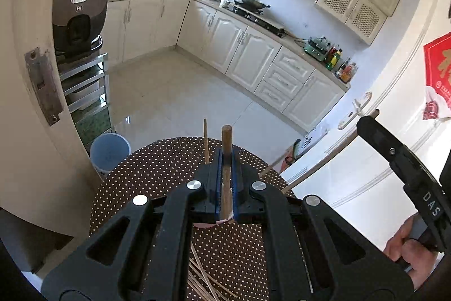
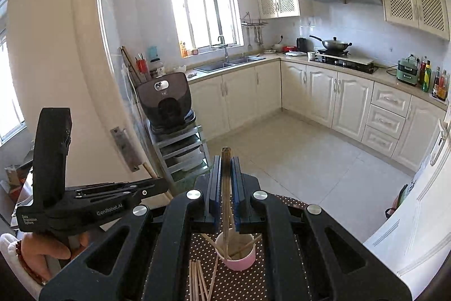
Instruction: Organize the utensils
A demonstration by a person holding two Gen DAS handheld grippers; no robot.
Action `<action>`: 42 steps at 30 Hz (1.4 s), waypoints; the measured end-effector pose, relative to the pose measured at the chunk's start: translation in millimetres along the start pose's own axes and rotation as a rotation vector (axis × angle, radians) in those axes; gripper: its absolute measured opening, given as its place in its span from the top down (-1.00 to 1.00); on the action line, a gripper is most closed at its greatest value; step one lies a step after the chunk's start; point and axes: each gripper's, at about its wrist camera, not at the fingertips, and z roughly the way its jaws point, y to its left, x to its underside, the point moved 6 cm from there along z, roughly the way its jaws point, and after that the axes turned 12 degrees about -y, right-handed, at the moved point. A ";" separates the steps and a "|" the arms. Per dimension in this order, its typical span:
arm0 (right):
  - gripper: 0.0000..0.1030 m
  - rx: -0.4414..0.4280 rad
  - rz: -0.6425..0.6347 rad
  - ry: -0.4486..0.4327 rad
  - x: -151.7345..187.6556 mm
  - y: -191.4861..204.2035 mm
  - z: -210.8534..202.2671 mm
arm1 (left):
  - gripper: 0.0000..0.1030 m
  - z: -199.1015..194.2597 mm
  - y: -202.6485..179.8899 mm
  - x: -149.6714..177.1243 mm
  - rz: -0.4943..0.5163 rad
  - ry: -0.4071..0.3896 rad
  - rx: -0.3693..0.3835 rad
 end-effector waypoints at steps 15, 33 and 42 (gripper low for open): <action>0.90 0.000 0.005 0.102 38.4 -15.4 32.2 | 0.88 44.7 1.6 39.8 0.030 0.101 -0.040; 0.87 0.025 0.056 0.256 90.9 -14.0 43.3 | 0.86 51.6 11.4 73.5 0.059 0.206 -0.046; 0.65 0.067 0.101 0.252 89.3 -12.4 33.1 | -0.12 34.6 12.9 75.1 0.066 0.186 -0.040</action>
